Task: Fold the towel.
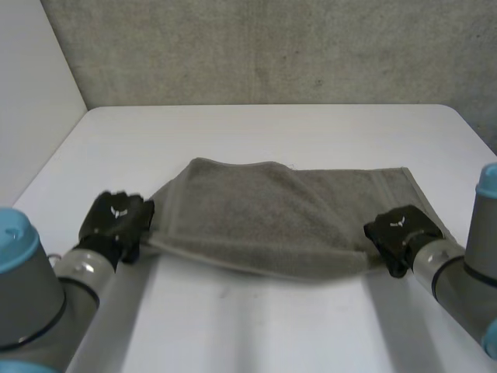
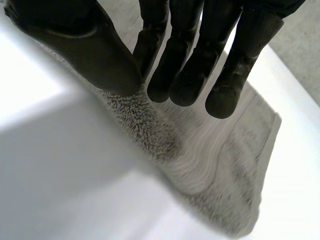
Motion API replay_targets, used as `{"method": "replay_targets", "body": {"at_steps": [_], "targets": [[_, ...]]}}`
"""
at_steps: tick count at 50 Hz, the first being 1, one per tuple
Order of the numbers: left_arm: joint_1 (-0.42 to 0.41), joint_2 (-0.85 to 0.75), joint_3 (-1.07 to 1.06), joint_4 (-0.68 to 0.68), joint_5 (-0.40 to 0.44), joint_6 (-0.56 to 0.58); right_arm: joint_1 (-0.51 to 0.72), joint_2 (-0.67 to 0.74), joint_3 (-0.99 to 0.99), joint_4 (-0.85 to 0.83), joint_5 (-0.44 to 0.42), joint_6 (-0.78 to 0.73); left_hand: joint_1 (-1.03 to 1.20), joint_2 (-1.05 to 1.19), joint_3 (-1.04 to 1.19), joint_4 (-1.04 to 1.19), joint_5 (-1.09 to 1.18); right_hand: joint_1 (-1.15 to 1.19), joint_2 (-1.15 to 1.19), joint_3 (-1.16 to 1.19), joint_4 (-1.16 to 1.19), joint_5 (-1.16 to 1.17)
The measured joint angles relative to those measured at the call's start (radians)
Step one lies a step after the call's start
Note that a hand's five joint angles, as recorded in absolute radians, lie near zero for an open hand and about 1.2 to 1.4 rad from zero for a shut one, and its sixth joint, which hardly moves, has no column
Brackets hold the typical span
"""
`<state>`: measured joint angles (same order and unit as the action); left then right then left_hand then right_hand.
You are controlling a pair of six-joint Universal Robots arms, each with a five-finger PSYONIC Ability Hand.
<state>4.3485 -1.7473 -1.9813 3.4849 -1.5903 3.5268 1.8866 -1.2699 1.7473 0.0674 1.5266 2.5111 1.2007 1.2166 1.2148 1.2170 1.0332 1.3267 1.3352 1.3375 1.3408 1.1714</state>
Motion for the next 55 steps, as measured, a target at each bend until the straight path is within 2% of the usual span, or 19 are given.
{"method": "replay_targets", "body": {"at_steps": [9, 12, 15, 20, 24, 28, 33, 40, 47, 55], "targets": [[-0.012, -0.125, 0.343, 0.026, 0.009, -0.009, 0.020, 0.133, -0.346, -0.040, 0.000, 0.001, 0.000, 0.001, 0.001, 0.000, 0.001, 0.000, 0.000, 0.000, 0.000, 0.003], [-0.015, -0.186, 0.537, 0.074, 0.012, -0.028, 0.021, 0.191, -0.556, -0.188, -0.003, 0.010, 0.003, 0.001, 0.002, 0.000, 0.001, 0.001, 0.000, 0.000, 0.000, 0.003], [-0.015, -0.217, 0.687, 0.150, 0.011, -0.072, 0.019, 0.207, -0.673, -0.358, -0.007, 0.019, 0.003, 0.001, 0.002, 0.000, 0.001, 0.001, 0.000, 0.000, 0.000, 0.003], [-0.012, -0.216, 0.814, 0.280, 0.005, -0.194, 0.017, 0.174, -0.737, -0.634, -0.009, 0.042, 0.003, 0.001, 0.002, 0.000, 0.001, 0.001, 0.000, 0.000, 0.000, 0.008], [-0.006, -0.186, 0.795, 0.318, 0.006, -0.277, 0.014, 0.137, -0.708, -0.700, -0.020, 0.065, 0.003, 0.001, 0.002, 0.000, 0.004, 0.001, 0.000, 0.000, 0.000, 0.013], [0.000, -0.152, 0.675, 0.314, 0.014, -0.319, 0.011, 0.122, -0.637, -0.579, -0.070, 0.084, 0.003, 0.001, 0.002, 0.000, 0.004, 0.001, 0.000, 0.000, 0.000, 0.016], [0.002, -0.122, 0.447, 0.292, 0.044, -0.319, 0.009, 0.158, -0.552, -0.322, -0.128, 0.087, 0.003, 0.001, 0.002, 0.000, 0.004, 0.000, 0.000, 0.000, 0.000, 0.016], [0.002, -0.110, 0.192, 0.281, 0.116, -0.291, 0.007, 0.226, -0.453, -0.078, -0.135, 0.083, 0.003, 0.001, 0.002, 0.000, 0.004, 0.000, 0.000, 0.000, 0.004, 0.016], [0.005, -0.055, 0.051, 0.279, 0.146, -0.202, 0.007, 0.219, -0.418, 0.038, -0.125, 0.097, 0.003, 0.001, 0.002, 0.000, 0.004, 0.000, 0.000, 0.000, 0.004, 0.017], [0.018, 0.050, 0.015, 0.268, 0.141, -0.166, 0.007, 0.186, -0.424, 0.058, -0.124, 0.124, 0.003, 0.001, 0.002, 0.000, 0.004, 0.000, 0.000, 0.000, 0.004, 0.018]]}}
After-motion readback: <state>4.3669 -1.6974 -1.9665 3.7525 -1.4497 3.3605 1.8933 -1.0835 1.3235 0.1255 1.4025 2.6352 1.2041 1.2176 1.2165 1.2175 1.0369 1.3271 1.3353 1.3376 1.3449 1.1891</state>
